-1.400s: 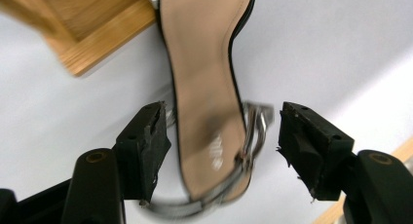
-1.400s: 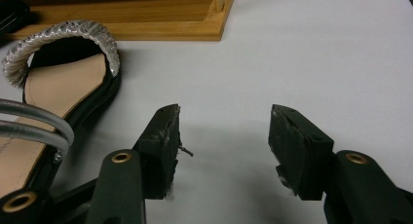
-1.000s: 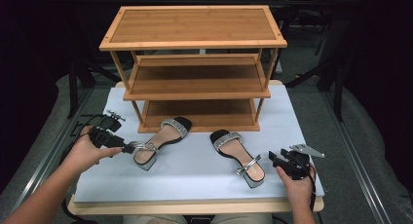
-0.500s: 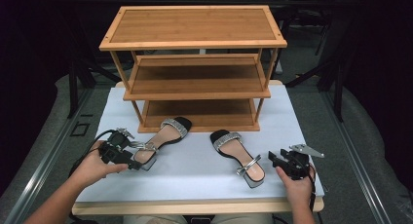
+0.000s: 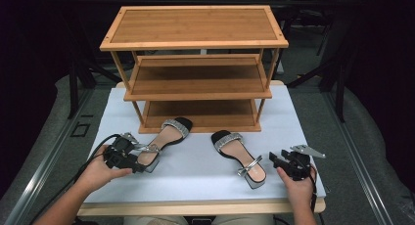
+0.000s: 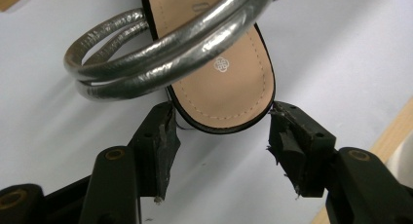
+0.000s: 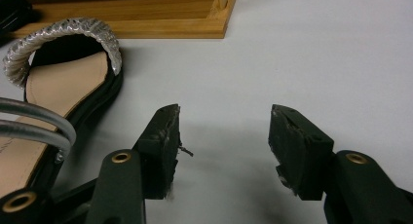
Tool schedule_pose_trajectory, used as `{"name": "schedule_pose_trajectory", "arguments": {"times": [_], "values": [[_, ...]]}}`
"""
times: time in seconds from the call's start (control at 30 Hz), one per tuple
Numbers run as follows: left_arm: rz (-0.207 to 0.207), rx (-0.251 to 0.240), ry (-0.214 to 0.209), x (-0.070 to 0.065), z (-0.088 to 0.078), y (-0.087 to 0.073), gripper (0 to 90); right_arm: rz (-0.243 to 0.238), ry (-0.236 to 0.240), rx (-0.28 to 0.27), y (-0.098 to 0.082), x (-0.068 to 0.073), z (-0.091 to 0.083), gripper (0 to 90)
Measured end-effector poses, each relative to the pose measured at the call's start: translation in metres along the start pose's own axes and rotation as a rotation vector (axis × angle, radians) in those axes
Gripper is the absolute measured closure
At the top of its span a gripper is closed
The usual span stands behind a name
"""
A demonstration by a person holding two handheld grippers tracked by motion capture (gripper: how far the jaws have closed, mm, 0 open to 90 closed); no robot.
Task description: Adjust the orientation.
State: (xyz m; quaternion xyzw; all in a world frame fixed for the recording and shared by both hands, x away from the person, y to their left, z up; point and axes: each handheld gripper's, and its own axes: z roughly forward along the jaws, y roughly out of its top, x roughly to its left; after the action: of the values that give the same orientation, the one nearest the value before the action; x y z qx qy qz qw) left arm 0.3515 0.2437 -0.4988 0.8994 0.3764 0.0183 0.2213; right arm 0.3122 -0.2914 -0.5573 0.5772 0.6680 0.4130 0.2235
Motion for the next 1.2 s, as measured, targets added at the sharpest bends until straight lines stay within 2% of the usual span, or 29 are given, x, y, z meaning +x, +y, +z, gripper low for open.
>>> {"name": "schedule_pose_trajectory", "arguments": {"times": [0.2, 0.23, 0.27, 0.3, 0.4, 0.5, 0.53, 0.63, 0.77, 0.9, 1.0, 1.03, 1.13, 1.2], "values": [[0.047, -0.046, -0.038, -0.012, 0.009, -0.002, 41.7, -0.001, -0.003, 0.001, 0.000, 0.000, 0.000, 44.6], [0.088, -0.062, -0.014, -0.016, 0.018, -0.001, 39.5, -0.001, -0.003, 0.001, 0.000, 0.000, 0.001, 44.6], [0.106, -0.067, 0.009, -0.018, 0.022, 0.000, 38.4, -0.001, -0.003, 0.002, 0.000, 0.000, 0.001, 44.6], [0.114, -0.074, 0.013, -0.019, 0.025, 0.001, 38.2, 0.001, 0.001, -0.003, 0.000, 0.000, 0.001, 44.6], [0.120, -0.096, -0.011, -0.022, 0.031, 0.003, 34.3, 0.006, 0.005, -0.014, -0.001, 0.000, 0.002, 44.6], [0.129, -0.112, -0.014, -0.028, 0.034, 0.004, 34.6, 0.010, 0.000, 0.000, -0.001, -0.002, 0.001, 44.6], [0.123, -0.112, -0.017, -0.030, 0.035, 0.005, 34.7, 0.014, 0.007, -0.015, -0.001, -0.002, 0.002, 44.6], [0.111, -0.126, -0.032, -0.035, 0.038, 0.007, 35.3, 0.011, 0.006, -0.001, -0.001, -0.001, 0.001, 44.6], [0.102, -0.130, -0.045, -0.041, 0.043, 0.014, 35.5, 0.011, 0.012, -0.016, -0.001, 0.000, 0.002, 44.6], [0.114, -0.142, -0.063, -0.045, 0.051, 0.020, 32.6, 0.011, 0.013, -0.016, -0.001, 0.000, 0.002, 44.6], [0.125, -0.144, -0.051, -0.047, 0.056, 0.022, 30.9, 0.012, 0.006, -0.001, 0.000, -0.001, 0.000, 44.6], [0.122, -0.143, -0.046, -0.047, 0.058, 0.023, 30.4, 0.016, 0.011, -0.019, -0.001, -0.002, 0.002, 44.6], [0.131, -0.148, -0.020, -0.050, 0.061, 0.022, 30.0, 0.018, 0.011, -0.018, -0.001, -0.003, 0.001, 44.6], [0.138, -0.148, -0.020, -0.050, 0.060, 0.022, 30.7, 0.019, 0.012, -0.018, -0.001, -0.003, 0.001, 44.6]]}}
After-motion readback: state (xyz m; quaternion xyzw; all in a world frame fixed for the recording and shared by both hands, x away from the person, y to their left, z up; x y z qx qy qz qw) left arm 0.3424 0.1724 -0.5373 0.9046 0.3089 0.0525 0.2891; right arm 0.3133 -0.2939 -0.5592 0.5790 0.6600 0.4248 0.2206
